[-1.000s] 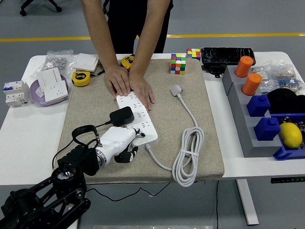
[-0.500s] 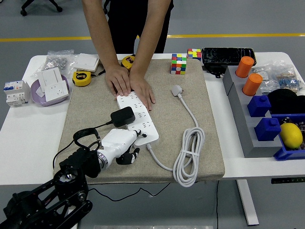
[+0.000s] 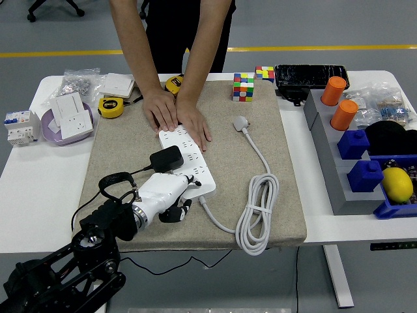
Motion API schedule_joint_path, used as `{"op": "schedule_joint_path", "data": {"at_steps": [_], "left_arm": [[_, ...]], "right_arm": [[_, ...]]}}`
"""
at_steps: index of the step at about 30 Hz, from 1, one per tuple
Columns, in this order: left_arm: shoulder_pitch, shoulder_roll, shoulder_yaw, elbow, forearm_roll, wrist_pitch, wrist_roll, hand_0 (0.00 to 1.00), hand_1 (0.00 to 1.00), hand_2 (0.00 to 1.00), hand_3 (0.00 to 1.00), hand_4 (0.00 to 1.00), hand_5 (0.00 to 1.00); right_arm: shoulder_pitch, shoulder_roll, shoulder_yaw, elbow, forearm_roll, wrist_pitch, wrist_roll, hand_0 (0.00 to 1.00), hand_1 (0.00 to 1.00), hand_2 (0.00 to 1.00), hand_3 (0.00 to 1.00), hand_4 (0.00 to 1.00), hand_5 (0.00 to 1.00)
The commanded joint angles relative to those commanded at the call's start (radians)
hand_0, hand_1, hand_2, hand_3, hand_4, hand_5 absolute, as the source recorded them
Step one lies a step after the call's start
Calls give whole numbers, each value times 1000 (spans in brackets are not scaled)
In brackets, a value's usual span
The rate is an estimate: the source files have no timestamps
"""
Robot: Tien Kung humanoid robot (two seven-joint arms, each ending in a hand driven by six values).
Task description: Pick up the plug,place it near the board,insert it into the board,press the button
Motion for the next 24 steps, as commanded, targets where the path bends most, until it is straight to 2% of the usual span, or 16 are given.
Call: {"op": "schedule_joint_path", "data": {"at_steps": [16, 23, 24], "left_arm": [[-2, -3, 3, 39, 0, -3, -1, 137, 20, 151, 770, 434, 50], [-3, -1, 5, 38, 0, -2, -2, 137, 19, 151, 768, 434, 48], [-2, 0, 3, 36, 0, 1, -4, 160, 22, 157, 741, 427, 47]], "right_arm": [[1, 1, 2, 0, 3, 0, 1, 860, 848, 823, 847, 998, 998], [2, 0, 2, 0, 5, -1, 1, 857, 848, 823, 847, 998, 998], [2, 0, 1, 0, 7, 0, 1, 859, 848, 822, 847, 998, 998]]}}
